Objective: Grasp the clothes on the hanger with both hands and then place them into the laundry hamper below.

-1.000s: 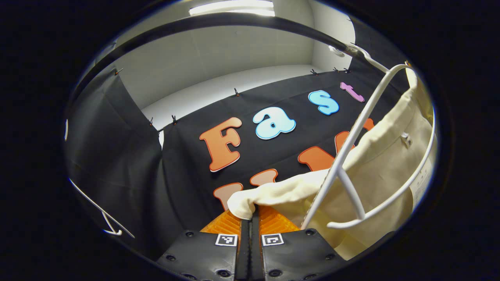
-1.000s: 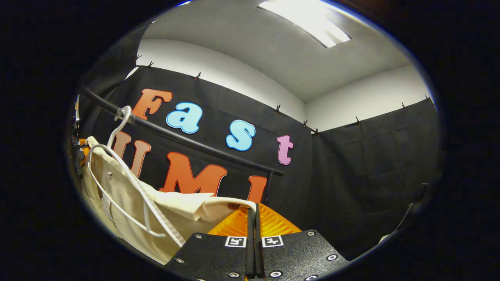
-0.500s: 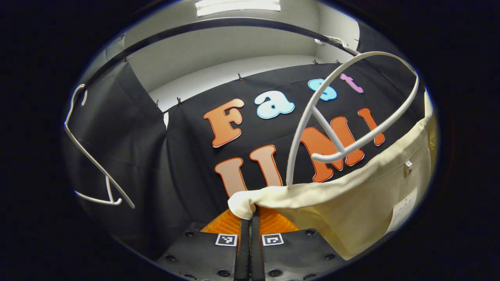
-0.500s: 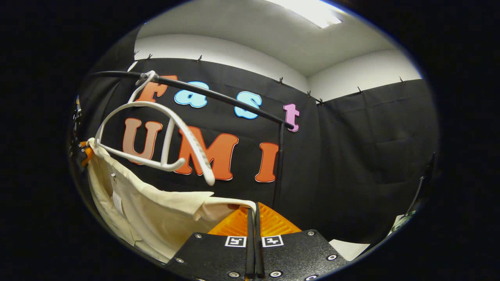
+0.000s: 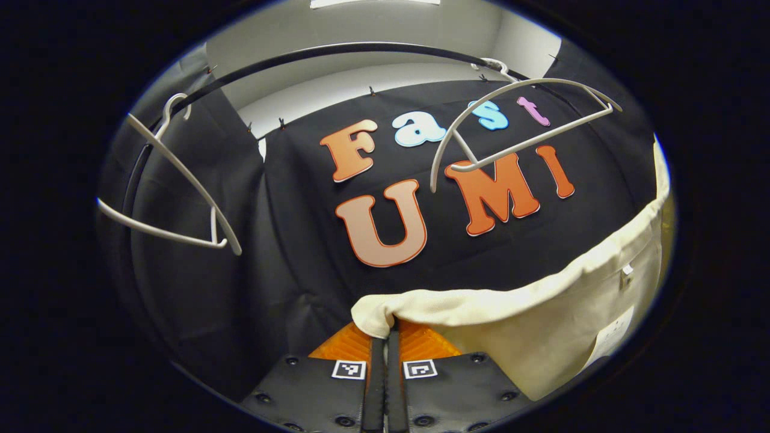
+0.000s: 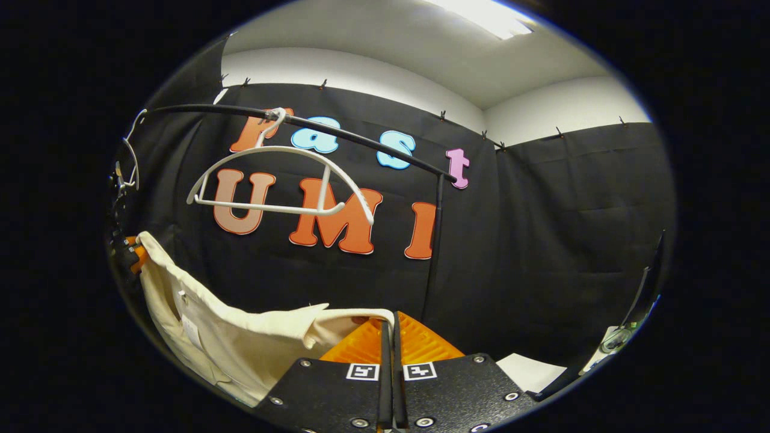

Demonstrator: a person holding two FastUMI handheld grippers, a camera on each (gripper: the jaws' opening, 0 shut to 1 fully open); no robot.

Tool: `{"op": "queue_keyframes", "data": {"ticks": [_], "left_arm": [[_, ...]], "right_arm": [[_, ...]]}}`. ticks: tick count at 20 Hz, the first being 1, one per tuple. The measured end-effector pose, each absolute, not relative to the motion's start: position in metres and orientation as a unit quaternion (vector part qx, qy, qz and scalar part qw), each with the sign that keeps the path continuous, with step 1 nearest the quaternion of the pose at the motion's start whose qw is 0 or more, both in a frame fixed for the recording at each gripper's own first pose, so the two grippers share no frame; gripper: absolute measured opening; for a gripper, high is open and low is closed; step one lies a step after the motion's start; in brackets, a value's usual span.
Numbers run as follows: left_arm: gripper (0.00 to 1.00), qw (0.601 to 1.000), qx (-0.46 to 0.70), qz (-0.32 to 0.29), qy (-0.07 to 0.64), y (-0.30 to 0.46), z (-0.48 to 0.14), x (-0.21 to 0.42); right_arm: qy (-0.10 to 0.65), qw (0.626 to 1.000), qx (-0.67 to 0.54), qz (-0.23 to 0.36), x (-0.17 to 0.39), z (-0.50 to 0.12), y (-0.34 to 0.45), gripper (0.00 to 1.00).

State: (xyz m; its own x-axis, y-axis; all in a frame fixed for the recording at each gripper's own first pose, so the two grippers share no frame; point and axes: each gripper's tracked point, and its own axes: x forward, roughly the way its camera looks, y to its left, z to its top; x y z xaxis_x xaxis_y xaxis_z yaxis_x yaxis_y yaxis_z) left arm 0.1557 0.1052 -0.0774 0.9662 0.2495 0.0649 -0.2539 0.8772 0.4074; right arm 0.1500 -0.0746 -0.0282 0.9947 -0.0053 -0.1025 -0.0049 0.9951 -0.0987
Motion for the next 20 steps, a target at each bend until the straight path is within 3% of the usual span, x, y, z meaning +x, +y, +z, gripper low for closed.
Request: {"op": "queue_keyframes", "data": {"ticks": [2,9,15,20], "left_arm": [[0.09,0.977,0.176,0.122,0.009,0.094,-0.080,0.135],[0.10,0.992,0.111,-0.001,0.064,-0.005,-0.114,0.088],[0.10,0.985,0.025,-0.069,0.157,-0.067,-0.181,0.090],[0.11,0.960,-0.024,-0.079,0.268,-0.085,-0.265,0.091]], "right_arm": [[0.056,0.998,-0.034,0.009,0.133,-0.026,-0.065,0.00],[0.096,0.992,0.016,0.078,0.090,-0.044,0.001,0.00],[0.163,0.975,0.044,0.145,0.087,-0.112,0.066,0.02],[0.244,0.955,0.042,0.166,0.078,-0.194,0.090,0.02]]}}
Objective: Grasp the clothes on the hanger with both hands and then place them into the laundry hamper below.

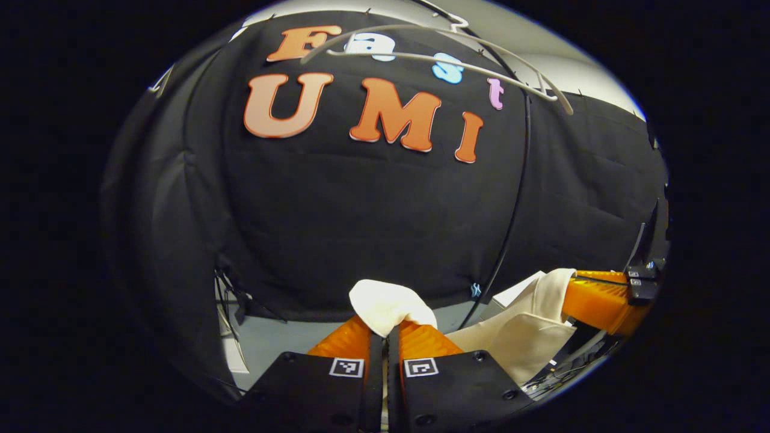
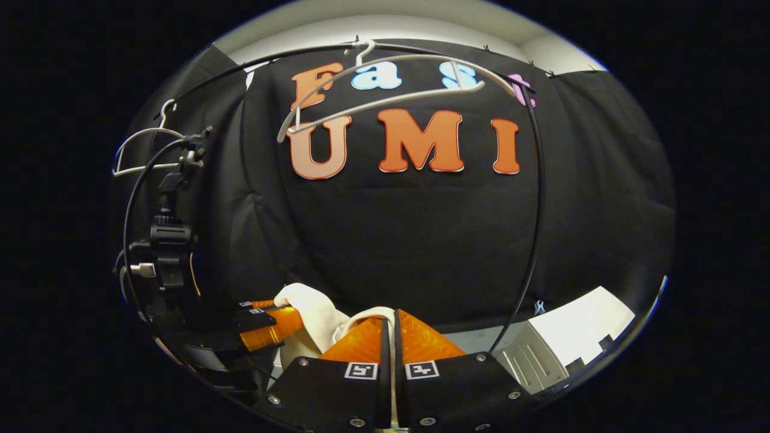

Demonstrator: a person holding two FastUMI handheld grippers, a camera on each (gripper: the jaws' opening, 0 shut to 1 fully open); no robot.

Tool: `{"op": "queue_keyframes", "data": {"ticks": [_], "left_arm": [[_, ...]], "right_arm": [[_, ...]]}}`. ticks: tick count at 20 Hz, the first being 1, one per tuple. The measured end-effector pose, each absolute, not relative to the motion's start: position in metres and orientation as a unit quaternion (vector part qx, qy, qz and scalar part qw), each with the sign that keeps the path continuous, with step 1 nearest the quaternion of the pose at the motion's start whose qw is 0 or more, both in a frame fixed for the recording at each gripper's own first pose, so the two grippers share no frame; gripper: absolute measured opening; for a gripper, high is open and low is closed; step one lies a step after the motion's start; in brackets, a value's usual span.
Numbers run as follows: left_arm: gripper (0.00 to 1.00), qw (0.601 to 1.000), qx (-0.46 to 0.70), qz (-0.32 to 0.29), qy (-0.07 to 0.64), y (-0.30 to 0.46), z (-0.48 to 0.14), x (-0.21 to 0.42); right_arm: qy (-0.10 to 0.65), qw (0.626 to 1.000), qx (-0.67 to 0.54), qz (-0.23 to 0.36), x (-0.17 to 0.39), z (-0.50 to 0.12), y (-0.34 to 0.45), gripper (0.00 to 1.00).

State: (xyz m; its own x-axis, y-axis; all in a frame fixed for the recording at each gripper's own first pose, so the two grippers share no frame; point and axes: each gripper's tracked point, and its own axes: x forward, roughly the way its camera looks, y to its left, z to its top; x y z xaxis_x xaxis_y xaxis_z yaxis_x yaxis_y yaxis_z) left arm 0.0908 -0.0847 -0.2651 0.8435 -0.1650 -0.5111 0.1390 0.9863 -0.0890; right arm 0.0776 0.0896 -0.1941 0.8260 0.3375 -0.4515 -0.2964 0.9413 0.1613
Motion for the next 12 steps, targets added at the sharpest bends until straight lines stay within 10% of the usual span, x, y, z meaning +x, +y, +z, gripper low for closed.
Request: {"op": "queue_keyframes", "data": {"ticks": [7,9,10,12], "left_arm": [[0.13,0.916,-0.001,-0.067,0.396,-0.075,-0.374,0.060],[0.24,0.896,-0.003,-0.060,0.439,-0.070,-0.396,0.043],[0.52,0.886,-0.008,-0.060,0.459,-0.070,-0.408,0.034],[0.73,0.876,-0.012,-0.057,0.479,-0.063,-0.421,0.027]], "right_arm": [[0.380,0.913,0.035,0.142,0.059,-0.326,0.080,0.07],[0.413,0.900,0.026,0.135,0.043,-0.357,0.074,0.10],[0.432,0.892,0.023,0.132,0.035,-0.368,0.072,0.14],[0.454,0.881,0.031,0.130,0.020,-0.388,0.073,0.36]]}}
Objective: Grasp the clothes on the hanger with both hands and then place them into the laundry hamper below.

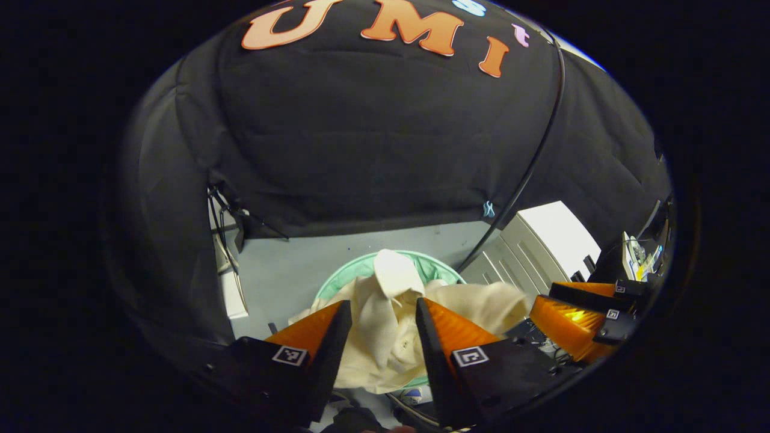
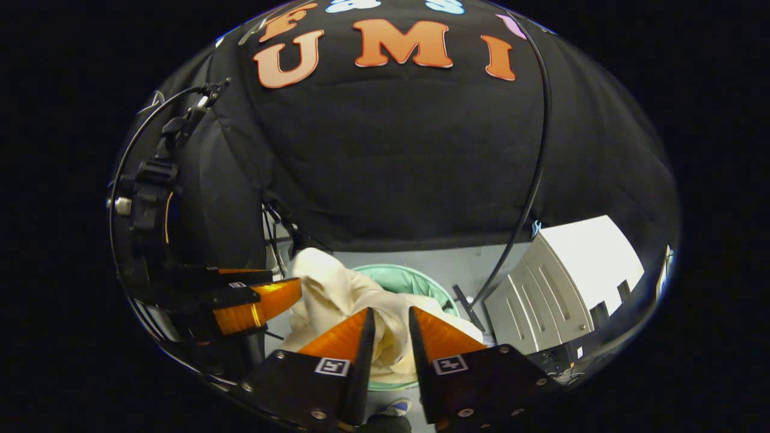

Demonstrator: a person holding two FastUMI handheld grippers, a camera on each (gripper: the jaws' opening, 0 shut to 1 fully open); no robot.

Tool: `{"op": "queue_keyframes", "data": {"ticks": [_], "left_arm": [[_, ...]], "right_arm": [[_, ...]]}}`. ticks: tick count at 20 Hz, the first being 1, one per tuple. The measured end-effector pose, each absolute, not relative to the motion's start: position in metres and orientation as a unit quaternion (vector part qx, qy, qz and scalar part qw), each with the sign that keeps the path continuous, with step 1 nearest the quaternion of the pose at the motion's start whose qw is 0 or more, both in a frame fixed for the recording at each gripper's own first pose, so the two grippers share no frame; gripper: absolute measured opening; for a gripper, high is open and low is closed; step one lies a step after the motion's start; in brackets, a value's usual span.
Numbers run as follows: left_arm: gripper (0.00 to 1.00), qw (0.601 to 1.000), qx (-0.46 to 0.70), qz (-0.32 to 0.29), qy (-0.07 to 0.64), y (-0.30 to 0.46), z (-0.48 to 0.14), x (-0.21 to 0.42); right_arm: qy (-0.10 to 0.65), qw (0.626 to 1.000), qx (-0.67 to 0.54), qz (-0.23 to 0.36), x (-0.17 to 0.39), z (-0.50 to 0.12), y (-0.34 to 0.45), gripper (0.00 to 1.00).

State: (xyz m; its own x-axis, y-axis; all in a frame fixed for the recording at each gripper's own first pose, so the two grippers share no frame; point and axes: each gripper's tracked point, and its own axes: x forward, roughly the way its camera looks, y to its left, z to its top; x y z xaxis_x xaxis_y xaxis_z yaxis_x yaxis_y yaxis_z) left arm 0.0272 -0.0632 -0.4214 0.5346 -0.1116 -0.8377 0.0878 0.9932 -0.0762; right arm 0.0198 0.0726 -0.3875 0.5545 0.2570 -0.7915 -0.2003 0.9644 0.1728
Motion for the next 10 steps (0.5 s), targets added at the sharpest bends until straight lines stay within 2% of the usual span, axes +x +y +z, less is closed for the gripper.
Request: {"op": "queue_keyframes", "data": {"ticks": [1,2,3,4,5,6,7,10], "left_arm": [[0.73,0.874,-0.009,-0.048,0.483,-0.055,-0.425,0.025],[0.95,0.873,-0.005,-0.038,0.487,-0.047,-0.431,0.023],[1.00,0.871,-0.005,-0.032,0.490,-0.042,-0.433,0.019],[0.99,0.870,-0.007,-0.027,0.493,-0.038,-0.433,0.014],[0.98,0.868,-0.012,-0.026,0.496,-0.037,-0.433,0.011],[0.95,0.868,-0.016,-0.025,0.496,-0.037,-0.434,0.007],[0.98,0.869,-0.016,-0.024,0.494,-0.035,-0.433,0.006],[0.98,0.878,-0.016,-0.032,0.477,-0.037,-0.423,0.006]], "right_arm": [[0.461,0.877,0.038,0.127,0.014,-0.394,0.072,0.51],[0.470,0.873,0.041,0.124,0.011,-0.400,0.070,0.51],[0.479,0.869,0.043,0.120,0.005,-0.400,0.066,0.70],[0.483,0.867,0.046,0.115,0.004,-0.404,0.064,0.87],[0.485,0.866,0.050,0.113,0.002,-0.405,0.064,0.93],[0.488,0.864,0.053,0.110,0.001,-0.406,0.062,0.93],[0.491,0.863,0.052,0.107,-0.001,-0.406,0.060,0.93],[0.492,0.863,0.046,0.105,-0.007,-0.408,0.055,0.92]]}}
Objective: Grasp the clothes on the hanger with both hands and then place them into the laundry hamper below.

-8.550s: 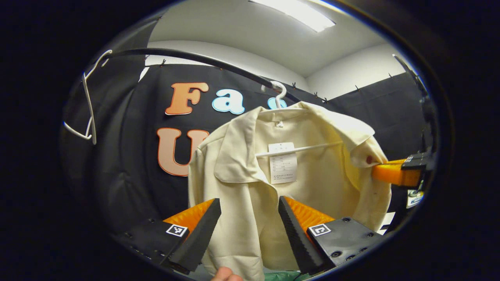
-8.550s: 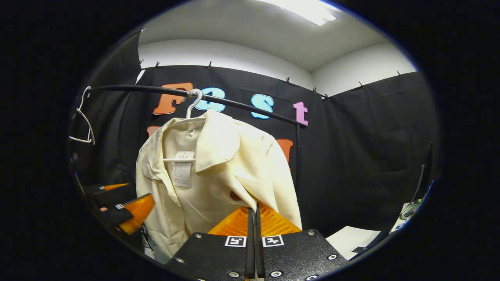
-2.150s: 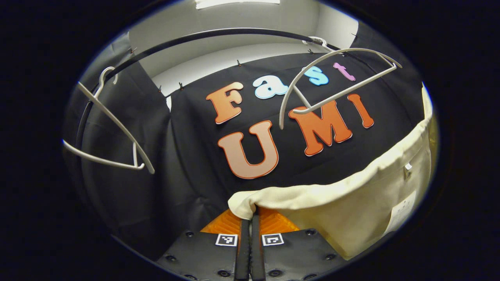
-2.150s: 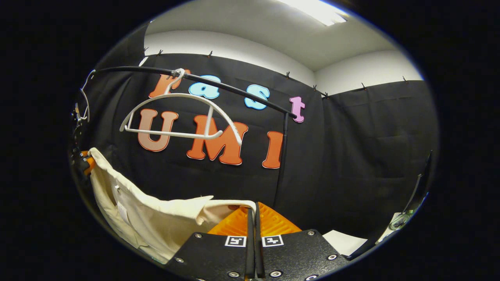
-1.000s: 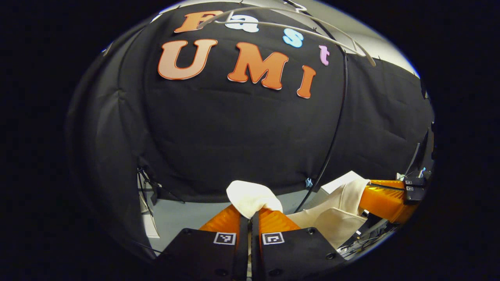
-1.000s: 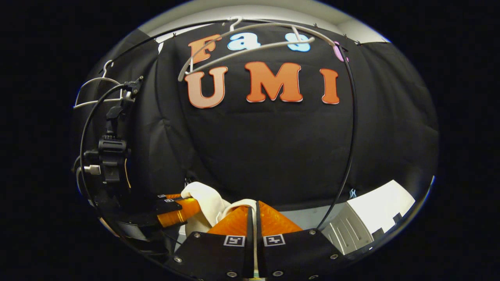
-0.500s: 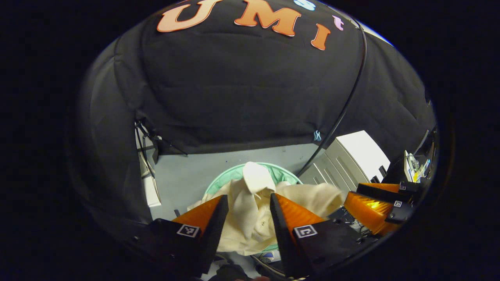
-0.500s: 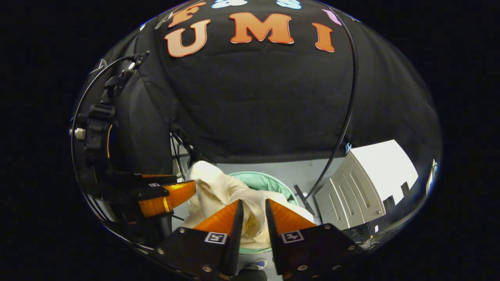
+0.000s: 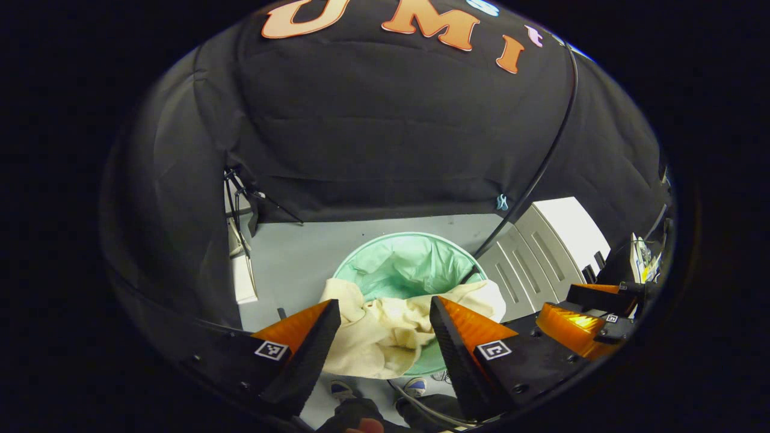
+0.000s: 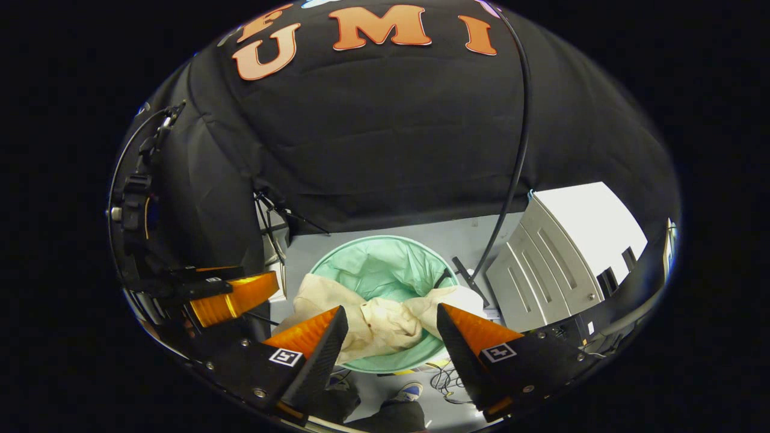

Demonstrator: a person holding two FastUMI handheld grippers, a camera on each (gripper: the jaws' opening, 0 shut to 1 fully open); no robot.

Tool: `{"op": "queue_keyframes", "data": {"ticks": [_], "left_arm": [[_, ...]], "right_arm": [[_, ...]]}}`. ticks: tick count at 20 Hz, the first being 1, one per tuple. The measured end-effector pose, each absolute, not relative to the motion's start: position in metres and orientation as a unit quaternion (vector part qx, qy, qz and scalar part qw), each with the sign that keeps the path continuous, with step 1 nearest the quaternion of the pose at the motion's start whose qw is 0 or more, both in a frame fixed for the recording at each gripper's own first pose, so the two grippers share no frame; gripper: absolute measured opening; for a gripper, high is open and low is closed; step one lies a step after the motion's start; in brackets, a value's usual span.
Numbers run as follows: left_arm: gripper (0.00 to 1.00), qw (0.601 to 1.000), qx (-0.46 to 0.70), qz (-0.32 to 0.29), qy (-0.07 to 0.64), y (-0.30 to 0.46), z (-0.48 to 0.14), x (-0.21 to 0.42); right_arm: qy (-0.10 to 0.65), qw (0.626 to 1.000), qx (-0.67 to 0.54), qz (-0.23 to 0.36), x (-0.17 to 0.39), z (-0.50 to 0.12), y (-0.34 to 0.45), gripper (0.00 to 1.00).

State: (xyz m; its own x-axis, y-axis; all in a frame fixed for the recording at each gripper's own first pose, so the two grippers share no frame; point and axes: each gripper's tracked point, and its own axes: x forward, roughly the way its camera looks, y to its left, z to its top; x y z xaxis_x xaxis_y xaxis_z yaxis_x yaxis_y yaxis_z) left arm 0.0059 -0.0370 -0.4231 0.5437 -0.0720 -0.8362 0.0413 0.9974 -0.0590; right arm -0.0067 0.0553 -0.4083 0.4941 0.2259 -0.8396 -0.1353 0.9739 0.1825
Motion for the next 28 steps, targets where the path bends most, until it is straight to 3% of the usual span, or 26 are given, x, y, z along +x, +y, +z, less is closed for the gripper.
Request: {"op": "queue_keyframes", "data": {"ticks": [3,4,7,15,17,23,24,28], "left_arm": [[0.95,0.892,-0.013,-0.040,0.449,-0.039,-0.403,0.008],[1.00,0.895,-0.012,-0.040,0.443,-0.039,-0.395,0.006],[0.98,0.905,-0.019,-0.040,0.422,-0.042,-0.370,-0.005],[0.98,0.938,-0.041,-0.019,0.344,-0.034,-0.275,-0.030],[0.94,0.952,-0.027,-0.009,0.305,-0.021,-0.245,-0.029],[1.00,0.988,0.002,0.015,0.156,-0.003,-0.117,-0.005],[0.94,0.991,0.002,0.022,0.132,0.002,-0.095,0.002],[0.99,0.998,-0.001,0.033,0.048,0.013,-0.018,0.005]], "right_arm": [[0.488,0.865,0.046,0.104,-0.013,-0.402,0.057,0.93],[0.486,0.866,0.046,0.103,-0.016,-0.397,0.058,0.93],[0.472,0.875,0.051,0.097,-0.027,-0.377,0.057,0.93],[0.400,0.910,0.072,0.077,-0.038,-0.285,0.054,0.92],[0.366,0.924,0.075,0.075,-0.035,-0.254,0.054,0.92],[0.218,0.975,0.035,0.034,0.010,-0.132,0.025,0.92],[0.190,0.981,0.028,0.034,0.019,-0.108,0.022,0.92],[0.110,0.993,0.009,0.029,0.029,-0.030,0.006,0.92]]}}
